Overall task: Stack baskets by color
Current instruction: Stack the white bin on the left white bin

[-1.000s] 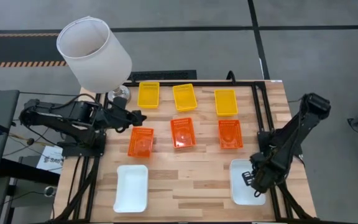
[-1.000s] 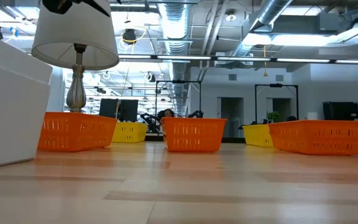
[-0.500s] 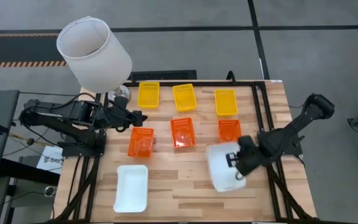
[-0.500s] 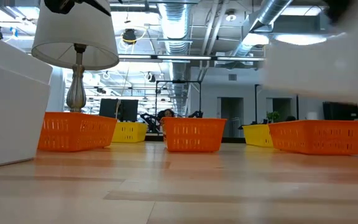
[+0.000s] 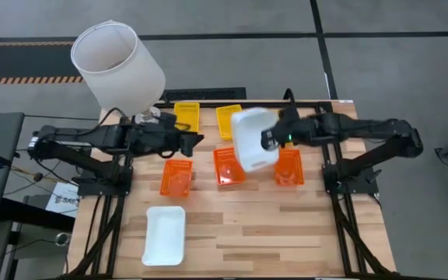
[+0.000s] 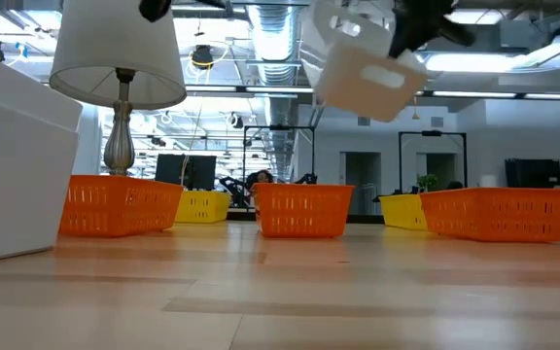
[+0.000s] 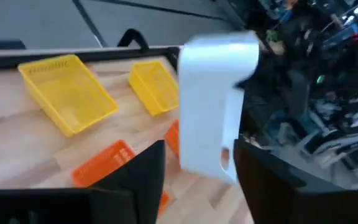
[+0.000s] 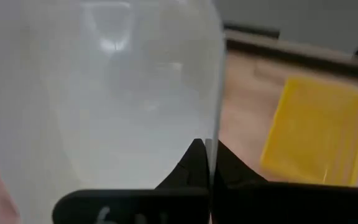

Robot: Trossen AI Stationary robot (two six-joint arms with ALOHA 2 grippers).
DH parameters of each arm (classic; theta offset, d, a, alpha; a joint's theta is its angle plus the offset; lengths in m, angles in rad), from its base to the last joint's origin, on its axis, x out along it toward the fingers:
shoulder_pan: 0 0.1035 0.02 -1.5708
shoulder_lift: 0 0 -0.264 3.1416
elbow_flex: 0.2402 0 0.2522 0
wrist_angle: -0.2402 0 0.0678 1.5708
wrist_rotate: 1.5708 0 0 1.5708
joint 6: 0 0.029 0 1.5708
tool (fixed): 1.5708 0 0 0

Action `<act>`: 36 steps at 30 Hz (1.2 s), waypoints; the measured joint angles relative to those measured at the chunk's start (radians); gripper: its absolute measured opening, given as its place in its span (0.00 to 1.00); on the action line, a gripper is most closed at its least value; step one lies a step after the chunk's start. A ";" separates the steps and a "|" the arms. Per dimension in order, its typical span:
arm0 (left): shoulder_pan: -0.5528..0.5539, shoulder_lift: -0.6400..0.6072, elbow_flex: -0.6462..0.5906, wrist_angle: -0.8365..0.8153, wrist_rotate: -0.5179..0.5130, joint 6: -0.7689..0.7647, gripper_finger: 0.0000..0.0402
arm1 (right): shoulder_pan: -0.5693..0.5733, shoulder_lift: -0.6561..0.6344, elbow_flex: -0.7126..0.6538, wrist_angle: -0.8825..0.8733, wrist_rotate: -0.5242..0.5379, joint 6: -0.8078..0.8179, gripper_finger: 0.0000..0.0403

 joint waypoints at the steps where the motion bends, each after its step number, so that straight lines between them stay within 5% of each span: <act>1: 0.010 0.014 0.000 0.006 0.000 0.001 0.50 | -0.022 0.000 0.000 0.026 -0.001 -0.035 0.00; 8: 0.068 0.129 0.000 0.097 0.013 0.019 0.65 | -0.095 0.010 0.000 0.090 0.002 -0.128 0.00; 18: 0.118 0.313 -0.001 0.248 0.016 0.066 0.66 | -0.099 0.114 0.000 0.133 0.000 -0.169 0.00; 29: 0.125 0.398 0.031 0.228 0.033 0.000 0.61 | -0.094 0.175 -0.001 0.170 -0.018 -0.220 0.00; 36: 0.137 0.411 0.034 0.217 0.060 -0.081 0.42 | -0.087 0.180 0.019 0.170 -0.013 -0.257 0.00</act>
